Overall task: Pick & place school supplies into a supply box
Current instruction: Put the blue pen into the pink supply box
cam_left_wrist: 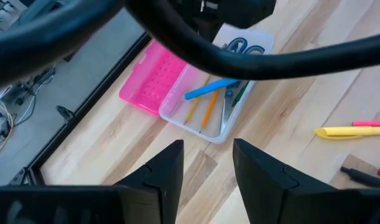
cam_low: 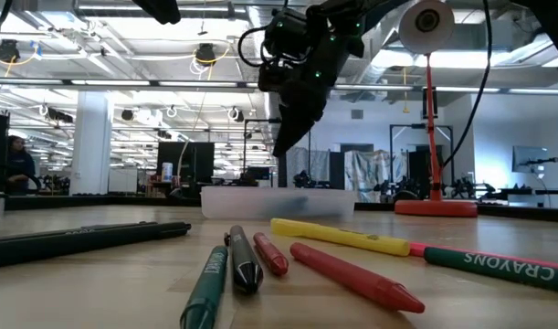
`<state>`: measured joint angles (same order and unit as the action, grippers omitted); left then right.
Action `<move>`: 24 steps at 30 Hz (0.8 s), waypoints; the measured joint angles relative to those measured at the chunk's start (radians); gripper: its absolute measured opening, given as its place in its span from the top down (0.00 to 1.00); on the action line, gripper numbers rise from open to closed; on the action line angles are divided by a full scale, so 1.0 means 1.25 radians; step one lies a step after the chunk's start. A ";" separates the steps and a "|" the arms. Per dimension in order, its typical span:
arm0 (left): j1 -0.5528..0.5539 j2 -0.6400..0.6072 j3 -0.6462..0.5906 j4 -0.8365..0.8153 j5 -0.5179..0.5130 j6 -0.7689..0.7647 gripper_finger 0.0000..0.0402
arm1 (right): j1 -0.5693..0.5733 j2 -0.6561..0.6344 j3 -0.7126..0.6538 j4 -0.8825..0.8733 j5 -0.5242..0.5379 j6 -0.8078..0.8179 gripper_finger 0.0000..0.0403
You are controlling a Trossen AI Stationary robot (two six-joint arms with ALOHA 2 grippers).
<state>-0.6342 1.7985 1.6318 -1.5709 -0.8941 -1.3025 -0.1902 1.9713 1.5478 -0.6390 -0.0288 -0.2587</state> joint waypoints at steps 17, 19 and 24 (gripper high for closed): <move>-0.002 0.000 0.000 0.000 0.000 -0.036 0.67 | 0.037 0.050 -0.004 0.023 0.002 0.175 0.73; -0.002 0.000 0.000 0.000 0.000 -0.036 0.67 | 0.035 0.050 -0.017 0.031 0.002 0.190 0.73; -0.003 0.000 0.000 0.000 0.001 -0.037 0.67 | 0.035 0.051 -0.050 0.041 0.000 0.208 0.73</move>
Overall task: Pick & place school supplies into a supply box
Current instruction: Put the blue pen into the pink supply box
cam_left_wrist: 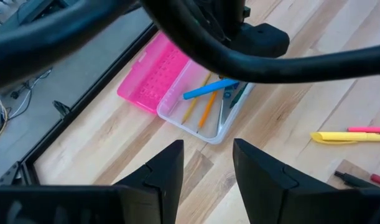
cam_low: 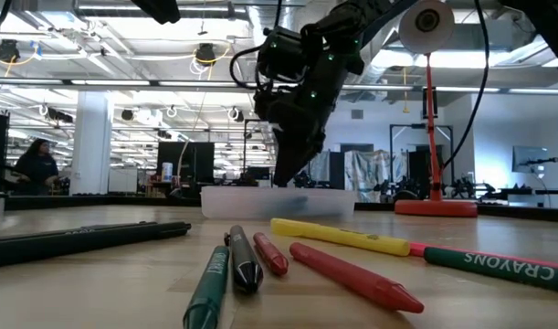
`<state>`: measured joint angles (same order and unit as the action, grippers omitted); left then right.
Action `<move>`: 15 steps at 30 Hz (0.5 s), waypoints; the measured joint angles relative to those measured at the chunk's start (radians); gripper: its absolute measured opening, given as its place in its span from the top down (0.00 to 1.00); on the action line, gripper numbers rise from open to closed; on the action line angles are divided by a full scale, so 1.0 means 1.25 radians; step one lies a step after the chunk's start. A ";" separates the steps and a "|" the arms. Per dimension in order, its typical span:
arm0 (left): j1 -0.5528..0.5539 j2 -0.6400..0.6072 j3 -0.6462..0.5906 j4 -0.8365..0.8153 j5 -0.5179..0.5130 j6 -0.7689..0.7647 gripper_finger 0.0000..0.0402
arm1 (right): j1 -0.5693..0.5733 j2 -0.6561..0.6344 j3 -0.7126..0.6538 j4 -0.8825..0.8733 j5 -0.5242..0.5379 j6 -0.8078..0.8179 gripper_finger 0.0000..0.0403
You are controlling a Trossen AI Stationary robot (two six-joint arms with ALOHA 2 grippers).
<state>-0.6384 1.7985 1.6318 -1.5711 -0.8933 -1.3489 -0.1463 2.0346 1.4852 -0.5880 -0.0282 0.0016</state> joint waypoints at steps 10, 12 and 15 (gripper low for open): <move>-0.001 0.000 0.000 0.000 0.000 -0.001 0.67 | -0.002 0.000 -0.042 0.052 -0.032 0.056 0.73; -0.001 0.000 0.000 0.000 0.000 -0.001 0.67 | -0.002 0.000 -0.042 0.053 -0.023 0.056 0.73; -0.001 0.000 0.000 0.000 0.000 -0.001 0.67 | -0.005 0.000 -0.042 0.052 -0.023 0.057 0.73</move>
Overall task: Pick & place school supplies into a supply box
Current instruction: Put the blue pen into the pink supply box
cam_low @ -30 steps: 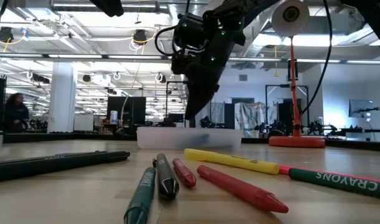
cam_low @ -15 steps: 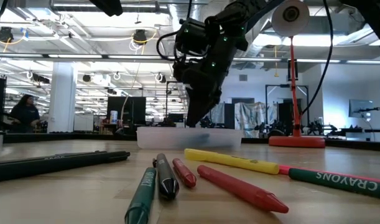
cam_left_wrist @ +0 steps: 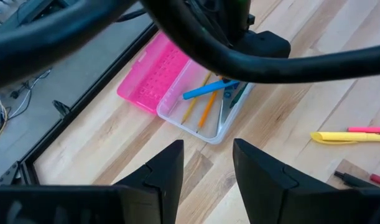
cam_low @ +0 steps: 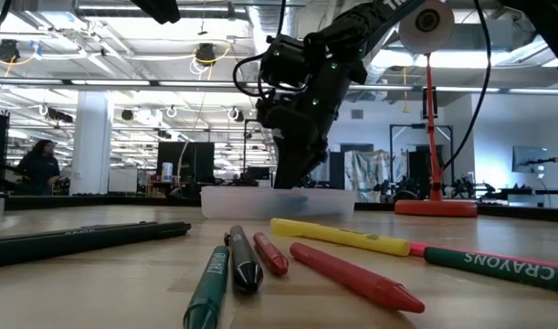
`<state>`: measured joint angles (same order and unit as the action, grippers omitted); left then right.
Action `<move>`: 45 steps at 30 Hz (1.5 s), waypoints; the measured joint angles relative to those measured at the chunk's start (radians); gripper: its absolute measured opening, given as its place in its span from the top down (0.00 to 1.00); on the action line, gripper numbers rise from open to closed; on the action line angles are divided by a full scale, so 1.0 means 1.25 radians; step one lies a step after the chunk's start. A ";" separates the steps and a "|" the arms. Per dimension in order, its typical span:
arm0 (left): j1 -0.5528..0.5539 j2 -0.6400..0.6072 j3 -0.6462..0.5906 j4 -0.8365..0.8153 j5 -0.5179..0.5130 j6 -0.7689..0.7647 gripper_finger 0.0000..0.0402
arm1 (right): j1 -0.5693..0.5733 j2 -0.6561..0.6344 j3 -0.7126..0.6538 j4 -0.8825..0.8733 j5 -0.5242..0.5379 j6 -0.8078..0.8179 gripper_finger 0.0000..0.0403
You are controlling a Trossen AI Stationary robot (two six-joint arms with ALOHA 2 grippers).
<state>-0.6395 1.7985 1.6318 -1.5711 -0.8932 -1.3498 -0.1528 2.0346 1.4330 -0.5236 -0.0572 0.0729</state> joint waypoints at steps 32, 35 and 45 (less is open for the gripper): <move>-0.002 0.000 0.000 0.000 0.013 0.016 0.67 | 0.009 0.044 0.035 -0.046 0.007 -0.035 0.91; -0.001 0.000 0.000 0.000 0.013 0.017 0.67 | 0.010 0.044 0.037 -0.047 0.008 -0.052 0.89; -0.001 0.000 0.000 0.000 0.013 0.016 0.67 | 0.012 0.043 0.038 -0.057 0.008 -0.132 0.90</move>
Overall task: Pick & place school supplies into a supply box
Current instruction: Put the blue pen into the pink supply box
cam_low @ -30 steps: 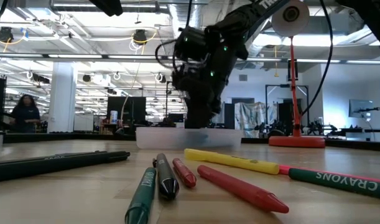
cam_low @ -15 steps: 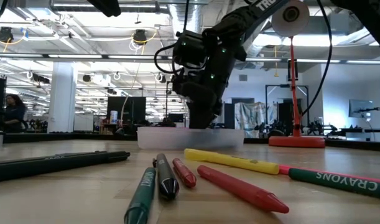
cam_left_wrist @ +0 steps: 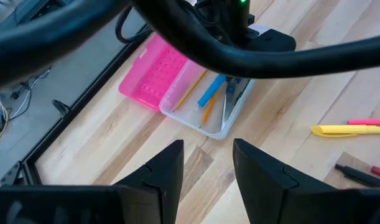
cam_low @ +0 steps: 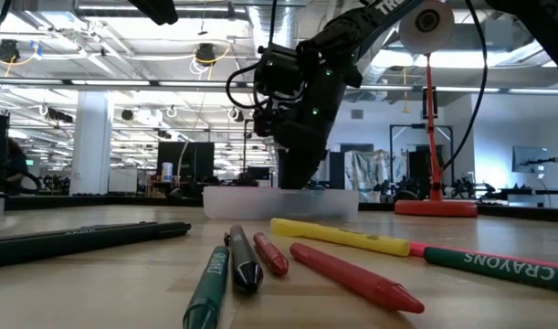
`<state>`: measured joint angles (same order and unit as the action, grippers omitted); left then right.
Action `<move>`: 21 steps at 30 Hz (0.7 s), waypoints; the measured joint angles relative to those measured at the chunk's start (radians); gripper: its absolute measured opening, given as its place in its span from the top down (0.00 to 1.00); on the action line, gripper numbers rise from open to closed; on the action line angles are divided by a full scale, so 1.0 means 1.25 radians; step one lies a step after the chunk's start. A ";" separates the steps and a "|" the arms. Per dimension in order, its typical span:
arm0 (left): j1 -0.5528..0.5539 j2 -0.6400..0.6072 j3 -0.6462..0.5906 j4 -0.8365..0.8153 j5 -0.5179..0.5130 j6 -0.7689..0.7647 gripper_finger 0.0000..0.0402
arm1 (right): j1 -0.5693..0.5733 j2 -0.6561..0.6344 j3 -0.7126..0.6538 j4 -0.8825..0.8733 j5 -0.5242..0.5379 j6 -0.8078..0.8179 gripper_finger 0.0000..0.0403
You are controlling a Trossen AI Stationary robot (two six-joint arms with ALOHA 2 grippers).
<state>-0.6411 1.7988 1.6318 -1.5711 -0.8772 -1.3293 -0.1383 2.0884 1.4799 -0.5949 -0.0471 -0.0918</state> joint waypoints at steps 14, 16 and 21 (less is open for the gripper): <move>0.000 0.000 0.000 0.000 -0.001 0.000 0.67 | -0.001 -0.001 0.017 -0.006 0.043 -0.111 0.88; 0.001 0.000 0.000 0.000 -0.001 -0.001 0.67 | -0.001 -0.001 0.032 -0.005 0.053 -0.118 0.88; 0.001 0.000 0.000 0.000 -0.001 -0.001 0.67 | -0.002 -0.002 0.073 -0.005 0.079 -0.159 0.88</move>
<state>-0.6395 1.7988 1.6318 -1.5711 -0.8780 -1.3300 -0.1402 2.0865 1.5711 -0.6014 0.0513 -0.2912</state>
